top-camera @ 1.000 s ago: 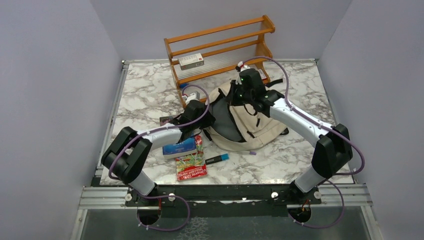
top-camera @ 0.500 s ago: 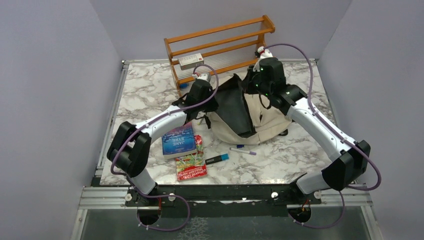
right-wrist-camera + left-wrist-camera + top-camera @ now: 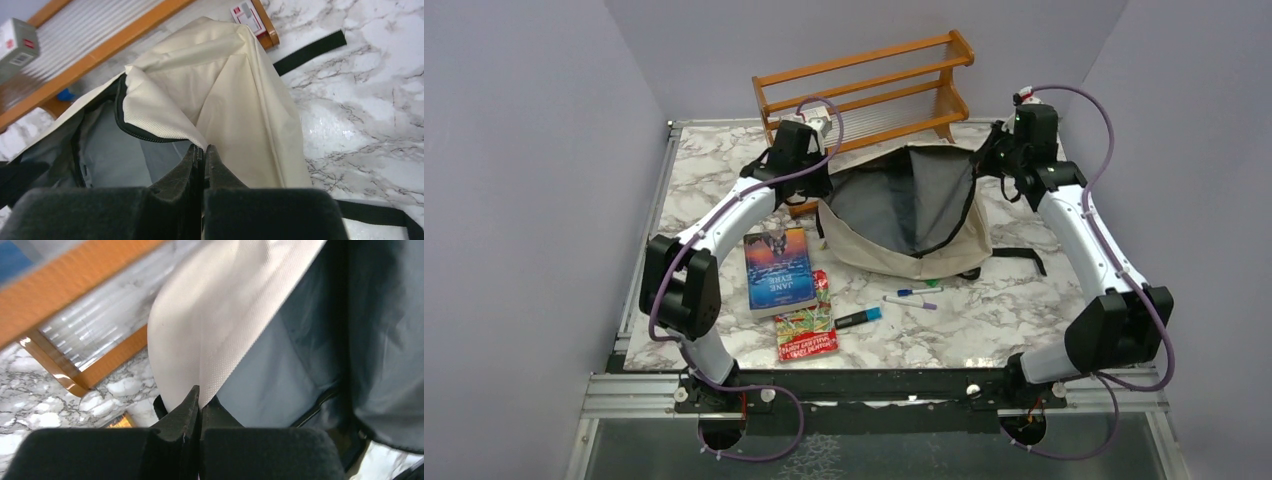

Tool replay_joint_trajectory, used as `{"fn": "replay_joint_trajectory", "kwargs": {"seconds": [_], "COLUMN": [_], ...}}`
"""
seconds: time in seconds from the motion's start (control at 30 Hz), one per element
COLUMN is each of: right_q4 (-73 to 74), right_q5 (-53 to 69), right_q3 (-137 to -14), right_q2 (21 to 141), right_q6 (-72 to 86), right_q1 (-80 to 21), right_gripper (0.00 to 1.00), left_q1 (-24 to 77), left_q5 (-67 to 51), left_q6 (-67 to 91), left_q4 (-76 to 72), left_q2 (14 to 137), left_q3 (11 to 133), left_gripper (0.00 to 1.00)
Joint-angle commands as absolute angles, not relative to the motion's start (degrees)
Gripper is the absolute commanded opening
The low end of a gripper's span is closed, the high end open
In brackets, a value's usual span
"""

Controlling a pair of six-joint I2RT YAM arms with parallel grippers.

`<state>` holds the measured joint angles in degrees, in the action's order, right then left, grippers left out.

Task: Pack the student bag
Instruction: Adjust the student bag at the center of the board.

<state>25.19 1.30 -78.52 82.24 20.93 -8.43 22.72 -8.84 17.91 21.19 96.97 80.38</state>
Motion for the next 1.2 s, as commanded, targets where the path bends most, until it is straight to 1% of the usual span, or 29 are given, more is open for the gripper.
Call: {"fn": "replay_joint_trajectory", "kwargs": {"seconds": [0.0, 0.13, 0.23, 0.3, 0.37, 0.57, 0.73, 0.87, 1.03, 1.17], "right_q4": [24.4, 24.0, 22.8, 22.4, 21.9, 23.0, 22.9, 24.1, 26.6, 28.4], "right_q5": [0.3, -4.6, -4.8, -5.2, -6.2, -6.8, -3.1, -0.5, 1.0, 2.6], "right_q3": [-77.7, -76.5, -75.2, -74.8, -74.7, -76.8, -76.7, -76.5, -77.1, -78.2], "right_q2": [86.7, 90.6, 93.6, 95.9, 98.1, 102.7, 97.2, 90.6, 85.0, 82.1], "right_q6": [19.2, 18.1, 17.9, 18.0, 18.3, 19.0, 17.9, 17.6, 17.1, 16.8], "right_q1": [-7.2, -7.2, -7.2, -7.2, -7.2, -7.2, -7.2, -7.3, -7.4, -8.4], "right_gripper": [0.01, 0.01, 0.01, 0.02, 0.07, 0.32, 0.46, 0.52, 0.55, 0.55], "left_q1": [22.4, 22.3, 22.4, 22.5, 22.8, 25.1, 25.6, 25.7, 25.7, 25.7], "left_q5": [-11.6, -13.9, -15.9, -17.2, -18.1, -18.9, -20.3, -21.5, -22.2, -22.7], "left_q6": [10.6, 10.4, 10.4, 10.7, 11.1, 10.9, 11.9, 12.8, 13.4, 13.8], "left_q4": [27.4, 27.3, 26.7, 26.0, 25.3, 24.2, 22.9, 22.0, 21.4, 21.0], "left_q2": [99.0, 99.6, 100.2, 100.6, 100.8, 101.3, 101.2, 101.3, 101.6, 101.9], "left_q3": [81.7, 80.9, 79.8, 78.9, 78.1, 77.7, 76.8, 76.6, 76.6, 76.3], "left_gripper": [0.0, 0.0, 0.0, 0.0, 0.0, 0.0, 0.0, 0.0, 0.0, 0.0]}}
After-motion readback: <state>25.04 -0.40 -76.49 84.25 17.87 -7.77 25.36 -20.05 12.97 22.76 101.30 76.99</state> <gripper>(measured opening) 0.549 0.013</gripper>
